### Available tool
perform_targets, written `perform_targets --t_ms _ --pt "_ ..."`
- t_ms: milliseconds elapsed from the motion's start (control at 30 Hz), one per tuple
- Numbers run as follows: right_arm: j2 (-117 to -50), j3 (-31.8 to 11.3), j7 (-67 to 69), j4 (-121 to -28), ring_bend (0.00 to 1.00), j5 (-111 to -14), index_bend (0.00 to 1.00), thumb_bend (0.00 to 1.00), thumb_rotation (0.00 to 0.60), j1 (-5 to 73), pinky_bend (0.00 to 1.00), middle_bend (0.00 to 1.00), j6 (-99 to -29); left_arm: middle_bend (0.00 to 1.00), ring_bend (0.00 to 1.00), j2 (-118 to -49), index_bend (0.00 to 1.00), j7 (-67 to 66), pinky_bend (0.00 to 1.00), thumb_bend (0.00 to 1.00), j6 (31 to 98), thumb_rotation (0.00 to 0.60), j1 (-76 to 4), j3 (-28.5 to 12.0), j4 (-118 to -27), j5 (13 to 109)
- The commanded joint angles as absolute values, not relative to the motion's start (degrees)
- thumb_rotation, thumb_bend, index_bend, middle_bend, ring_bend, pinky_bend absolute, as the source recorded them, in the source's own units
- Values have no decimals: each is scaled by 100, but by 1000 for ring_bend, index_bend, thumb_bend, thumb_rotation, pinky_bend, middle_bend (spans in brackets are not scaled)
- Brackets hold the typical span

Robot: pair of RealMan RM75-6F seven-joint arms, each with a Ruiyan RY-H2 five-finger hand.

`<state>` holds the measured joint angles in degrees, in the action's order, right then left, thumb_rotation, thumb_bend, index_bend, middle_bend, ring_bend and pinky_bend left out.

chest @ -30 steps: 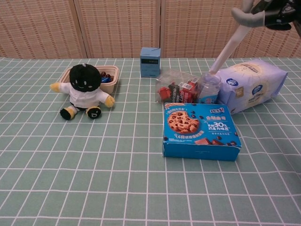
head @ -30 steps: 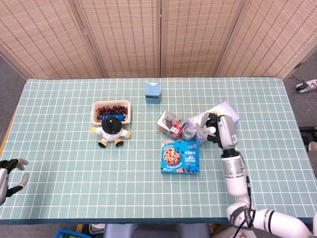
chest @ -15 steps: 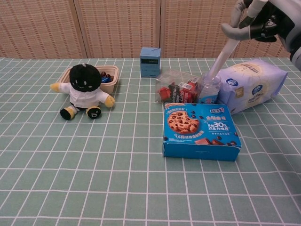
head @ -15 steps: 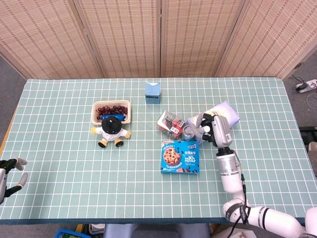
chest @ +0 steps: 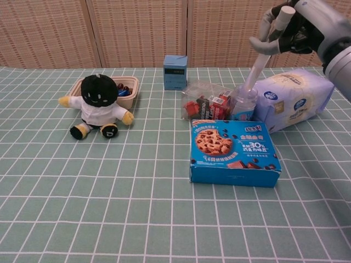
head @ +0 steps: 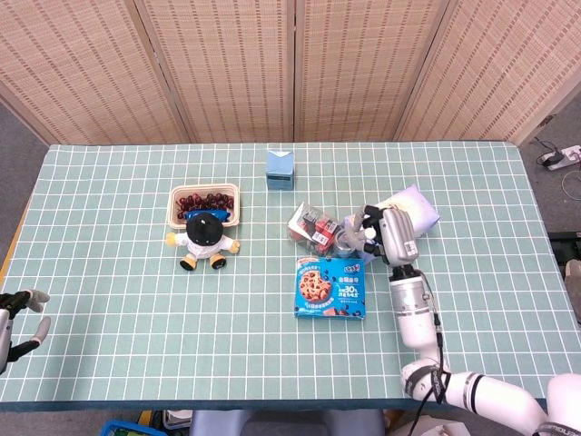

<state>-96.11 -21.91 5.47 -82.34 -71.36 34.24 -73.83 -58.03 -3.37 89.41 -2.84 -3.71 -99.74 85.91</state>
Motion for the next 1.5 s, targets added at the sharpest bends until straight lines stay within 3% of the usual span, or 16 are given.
perform_targets --t_ms 33,467,567,733,1133,1500 --pt "-9669 -2212 413 -8162 1000 -7057 824 698 600 3472 1000 1000 -7354 519 442 -5804 513 -340 515 344 8936 600 -286 -369 -9975 8593" --pt "-9825 -2181 206 -7893 1000 -6773 824 693 600 3612 1000 1000 -7013 519 442 -5797 513 -304 515 344 8935 600 -280 -368 -9978 8590" --pt "-9842 -2183 158 -7870 1000 -6729 782 661 600 3638 1000 1000 -6962 519 442 -5793 513 -294 515 344 8930 600 -283 -372 -9975 8586" --pt "-9884 -2175 96 -7812 1000 -6696 664 526 600 3651 1000 1000 -6959 519 442 -5793 513 -291 515 344 8909 600 -288 -364 -9969 8587" --pt "-9870 -2146 62 -7770 1000 -6677 489 213 600 3640 1000 1000 -6929 519 442 -5796 513 -313 515 344 8895 600 -293 -361 -9969 8581" --pt "-9696 -2037 96 -7920 1000 -6975 397 74 600 3525 1000 1000 -7155 519 442 -5800 513 -317 515 344 8884 600 -296 -361 -9964 8572"
